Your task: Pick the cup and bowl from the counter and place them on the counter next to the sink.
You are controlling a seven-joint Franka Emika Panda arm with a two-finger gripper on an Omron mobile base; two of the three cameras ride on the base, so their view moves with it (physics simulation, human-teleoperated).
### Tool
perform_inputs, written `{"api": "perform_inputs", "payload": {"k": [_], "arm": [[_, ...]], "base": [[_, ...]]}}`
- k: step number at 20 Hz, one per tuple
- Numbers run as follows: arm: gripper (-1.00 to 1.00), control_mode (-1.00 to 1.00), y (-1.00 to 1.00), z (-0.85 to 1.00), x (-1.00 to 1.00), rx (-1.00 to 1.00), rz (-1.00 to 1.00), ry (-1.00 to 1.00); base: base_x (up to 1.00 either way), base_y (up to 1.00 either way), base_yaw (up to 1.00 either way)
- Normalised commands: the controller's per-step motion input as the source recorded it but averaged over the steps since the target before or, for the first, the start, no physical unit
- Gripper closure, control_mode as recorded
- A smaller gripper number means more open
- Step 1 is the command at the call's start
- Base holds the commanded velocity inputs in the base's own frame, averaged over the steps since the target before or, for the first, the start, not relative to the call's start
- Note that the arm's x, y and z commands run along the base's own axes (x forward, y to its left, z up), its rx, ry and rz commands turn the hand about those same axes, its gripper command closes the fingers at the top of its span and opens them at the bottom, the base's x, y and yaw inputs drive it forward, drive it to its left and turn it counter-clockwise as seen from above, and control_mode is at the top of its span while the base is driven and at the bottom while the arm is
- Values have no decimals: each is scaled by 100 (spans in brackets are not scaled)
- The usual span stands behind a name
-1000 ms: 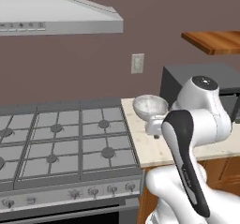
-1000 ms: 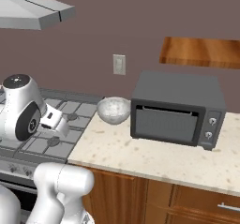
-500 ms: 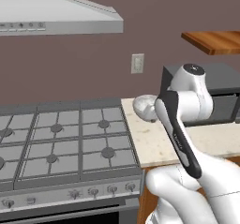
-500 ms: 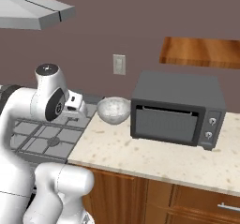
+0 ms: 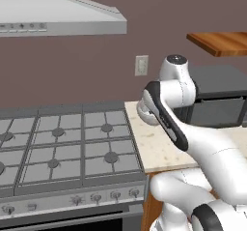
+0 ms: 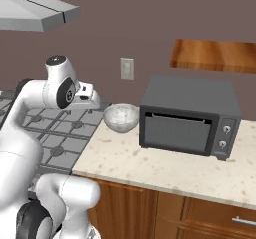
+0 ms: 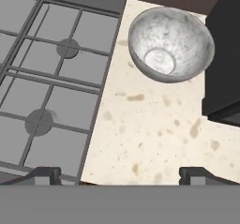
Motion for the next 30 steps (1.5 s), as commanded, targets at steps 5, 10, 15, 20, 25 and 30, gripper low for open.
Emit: {"api": "perform_inputs", "payload": {"k": [5, 10, 15, 20, 25, 30], "arm": [[-100, -100, -4, -1, 80, -1, 0, 0], [-100, -100, -16, -13, 84, 0, 2, 0], [-100, -100, -23, -24, 59, 0, 2, 0], [-100, -100, -12, -35, 19, 0, 3, -3], [-100, -100, -1, -24, 22, 0, 7, -5], [-100, -100, 0, -25, 45, 0, 10, -3]], "base": [[0, 0, 0], [0, 0, 0], [0, 0, 0], [0, 0, 0], [0, 0, 0], [0, 0, 0]]}}
